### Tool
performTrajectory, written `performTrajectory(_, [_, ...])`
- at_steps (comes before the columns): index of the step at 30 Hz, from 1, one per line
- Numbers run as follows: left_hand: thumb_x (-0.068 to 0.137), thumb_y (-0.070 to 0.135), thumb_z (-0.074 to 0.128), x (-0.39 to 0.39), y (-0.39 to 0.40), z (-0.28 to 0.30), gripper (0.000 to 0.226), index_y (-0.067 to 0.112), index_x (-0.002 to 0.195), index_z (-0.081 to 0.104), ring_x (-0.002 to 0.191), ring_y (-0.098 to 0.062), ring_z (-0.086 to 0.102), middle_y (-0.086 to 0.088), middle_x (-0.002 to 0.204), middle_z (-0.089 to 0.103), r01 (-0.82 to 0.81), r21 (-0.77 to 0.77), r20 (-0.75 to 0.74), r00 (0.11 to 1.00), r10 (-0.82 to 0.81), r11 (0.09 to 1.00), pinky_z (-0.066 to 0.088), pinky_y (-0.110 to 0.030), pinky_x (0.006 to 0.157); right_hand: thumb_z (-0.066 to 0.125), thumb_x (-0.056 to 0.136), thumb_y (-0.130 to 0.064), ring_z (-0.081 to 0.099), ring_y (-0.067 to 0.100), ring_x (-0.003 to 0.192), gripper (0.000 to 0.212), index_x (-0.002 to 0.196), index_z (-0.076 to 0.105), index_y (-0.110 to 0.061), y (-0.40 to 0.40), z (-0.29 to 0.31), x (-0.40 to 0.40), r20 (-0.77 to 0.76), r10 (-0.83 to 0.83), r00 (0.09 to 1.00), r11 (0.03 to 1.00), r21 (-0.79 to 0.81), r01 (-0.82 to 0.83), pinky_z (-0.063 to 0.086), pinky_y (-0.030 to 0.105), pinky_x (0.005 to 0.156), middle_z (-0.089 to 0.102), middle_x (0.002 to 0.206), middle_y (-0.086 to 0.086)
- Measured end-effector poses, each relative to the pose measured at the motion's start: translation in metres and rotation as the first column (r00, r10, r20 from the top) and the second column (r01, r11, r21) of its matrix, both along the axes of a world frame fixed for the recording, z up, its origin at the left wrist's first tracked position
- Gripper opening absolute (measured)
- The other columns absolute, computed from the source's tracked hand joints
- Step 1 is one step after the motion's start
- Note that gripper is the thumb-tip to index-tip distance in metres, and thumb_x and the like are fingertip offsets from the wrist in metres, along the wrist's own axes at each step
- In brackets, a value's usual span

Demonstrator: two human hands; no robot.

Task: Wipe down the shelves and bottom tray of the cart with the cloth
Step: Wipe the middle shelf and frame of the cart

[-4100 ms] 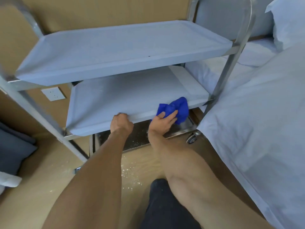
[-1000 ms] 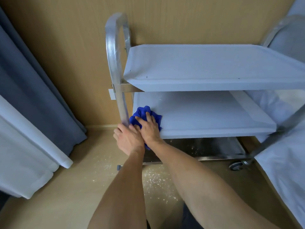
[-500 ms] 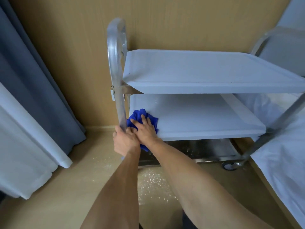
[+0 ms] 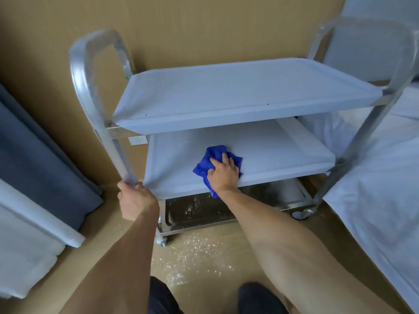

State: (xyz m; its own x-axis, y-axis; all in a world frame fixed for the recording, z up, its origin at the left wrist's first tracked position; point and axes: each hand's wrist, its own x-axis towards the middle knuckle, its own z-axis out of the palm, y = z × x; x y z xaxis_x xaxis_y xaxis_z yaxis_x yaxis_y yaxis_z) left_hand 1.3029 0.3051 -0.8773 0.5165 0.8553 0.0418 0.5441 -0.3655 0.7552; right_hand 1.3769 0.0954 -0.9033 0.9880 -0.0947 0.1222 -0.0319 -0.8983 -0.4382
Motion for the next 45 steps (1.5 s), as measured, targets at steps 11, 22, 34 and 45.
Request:
performTrajectory(11, [0.091,0.010,0.056,0.010,-0.147,-0.030,0.021,0.006,0.110,0.064,0.112,-0.038,0.048,-0.018,0.120,0.057,0.599,0.466,-0.223,0.792,-0.568,0.652,0.043,-0.046,0.090,0.044,0.099,-0.045,0.022,0.038,0.148,0.049,0.145,0.045,-0.030,-0.100,-0.001,0.007,0.008,-0.106,0.994,0.994,-0.005,0.106,0.021,0.050,0.120,0.021,0.163,0.012])
performTrajectory(22, [0.097,0.034,0.056,0.086,-0.236,-0.001,0.049,0.005,0.135,0.047,0.124,-0.031,0.043,-0.014,0.133,0.047,0.665,0.205,-0.538,0.690,-0.485,0.718,0.046,-0.042,0.092,0.042,0.102,-0.036,0.022,0.037,0.148,0.042,0.144,0.045,-0.031,-0.155,0.003,0.034,-0.024,-0.158,0.987,0.987,-0.001,0.158,0.019,0.051,0.121,0.023,0.162,0.009])
performTrajectory(34, [0.101,0.031,0.040,0.113,-0.242,-0.016,0.039,0.008,0.124,0.061,0.121,-0.034,0.040,-0.018,0.130,0.046,0.638,0.276,-0.565,0.713,-0.415,0.718,0.047,-0.043,0.080,0.050,0.097,-0.040,0.009,0.046,0.148,0.059,0.151,0.033,-0.022,-0.339,0.011,0.096,-0.156,-0.628,0.762,0.776,-0.059,0.627,0.015,0.056,0.120,0.007,0.164,0.020])
performTrajectory(45, [0.094,0.032,0.041,0.110,-0.234,-0.024,0.034,0.014,0.114,0.062,0.110,-0.035,0.044,-0.017,0.120,0.050,0.639,0.344,-0.506,0.743,-0.437,0.688,0.038,-0.038,0.066,0.065,0.084,-0.038,0.029,0.044,0.138,0.059,0.138,0.051,-0.018,-0.094,0.011,0.117,-0.112,-0.104,0.988,0.987,0.112,0.117,0.028,0.050,0.111,0.029,0.155,0.021])
